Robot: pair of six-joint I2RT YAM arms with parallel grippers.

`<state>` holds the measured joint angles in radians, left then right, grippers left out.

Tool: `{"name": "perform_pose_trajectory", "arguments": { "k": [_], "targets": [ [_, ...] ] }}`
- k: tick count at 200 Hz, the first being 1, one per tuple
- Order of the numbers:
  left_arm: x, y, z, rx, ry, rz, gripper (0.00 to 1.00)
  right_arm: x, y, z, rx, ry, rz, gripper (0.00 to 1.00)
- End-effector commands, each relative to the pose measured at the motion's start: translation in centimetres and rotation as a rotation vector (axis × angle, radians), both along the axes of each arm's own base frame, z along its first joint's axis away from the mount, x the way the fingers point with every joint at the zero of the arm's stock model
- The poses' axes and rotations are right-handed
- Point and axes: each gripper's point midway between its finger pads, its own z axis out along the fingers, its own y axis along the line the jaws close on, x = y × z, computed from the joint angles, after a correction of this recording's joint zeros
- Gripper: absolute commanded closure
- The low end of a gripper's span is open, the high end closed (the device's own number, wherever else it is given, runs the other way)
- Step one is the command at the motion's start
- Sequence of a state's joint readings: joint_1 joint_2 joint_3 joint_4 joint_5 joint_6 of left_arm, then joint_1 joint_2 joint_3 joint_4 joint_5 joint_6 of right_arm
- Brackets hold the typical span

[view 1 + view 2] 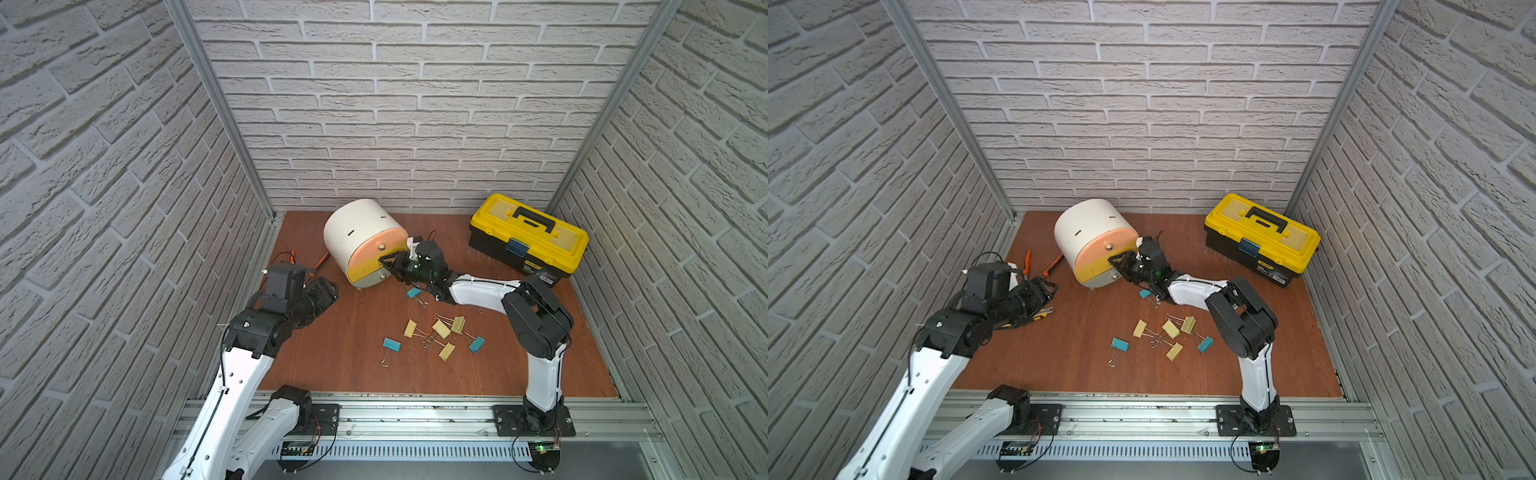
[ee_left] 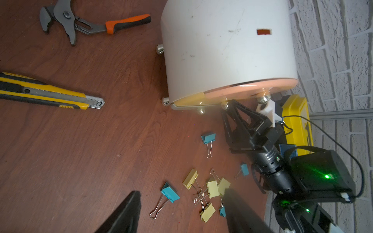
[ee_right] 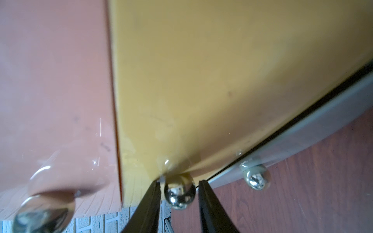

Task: Put the binder clips in the drawer according to color
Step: Open the drawer in the storage box.

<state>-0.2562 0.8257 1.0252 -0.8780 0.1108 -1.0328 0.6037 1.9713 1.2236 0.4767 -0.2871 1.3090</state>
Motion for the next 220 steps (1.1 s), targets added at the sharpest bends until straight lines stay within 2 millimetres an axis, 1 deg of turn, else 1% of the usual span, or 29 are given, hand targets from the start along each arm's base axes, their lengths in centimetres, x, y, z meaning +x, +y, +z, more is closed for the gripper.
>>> {"name": "perform_pose_trajectory", "arguments": {
  "k": [1, 40, 84, 104, 160, 220],
  "targets": [
    [-0.1, 0.4, 0.1, 0.011, -0.010, 0.012, 0.30, 0.9, -0.1, 1.8, 0.053, -0.055, -0.047, 0.70],
    [-0.2, 0.4, 0.2, 0.010, -0.012, 0.013, 0.30, 1.0, 0.1, 2.2, 0.065, -0.056, -0.049, 0.73],
    [-0.3, 0.6, 0.3, 0.012, -0.017, 0.017, 0.29, 0.6, 0.0, 1.5, 0.054, -0.046, -0.043, 0.79],
    [-0.3, 0.6, 0.4, 0.011, -0.019, 0.018, 0.29, 0.2, -0.3, 1.5, 0.053, -0.046, -0.042, 0.79],
    [0.0, 0.4, 0.7, 0.011, -0.026, 0.012, 0.29, -1.8, -1.6, 1.5, 0.049, -0.041, -0.042, 0.80],
    [0.2, 0.3, 1.1, 0.006, -0.041, 0.009, 0.29, -4.9, -3.5, 1.5, 0.029, -0.032, -0.026, 0.81]
  ]
}}
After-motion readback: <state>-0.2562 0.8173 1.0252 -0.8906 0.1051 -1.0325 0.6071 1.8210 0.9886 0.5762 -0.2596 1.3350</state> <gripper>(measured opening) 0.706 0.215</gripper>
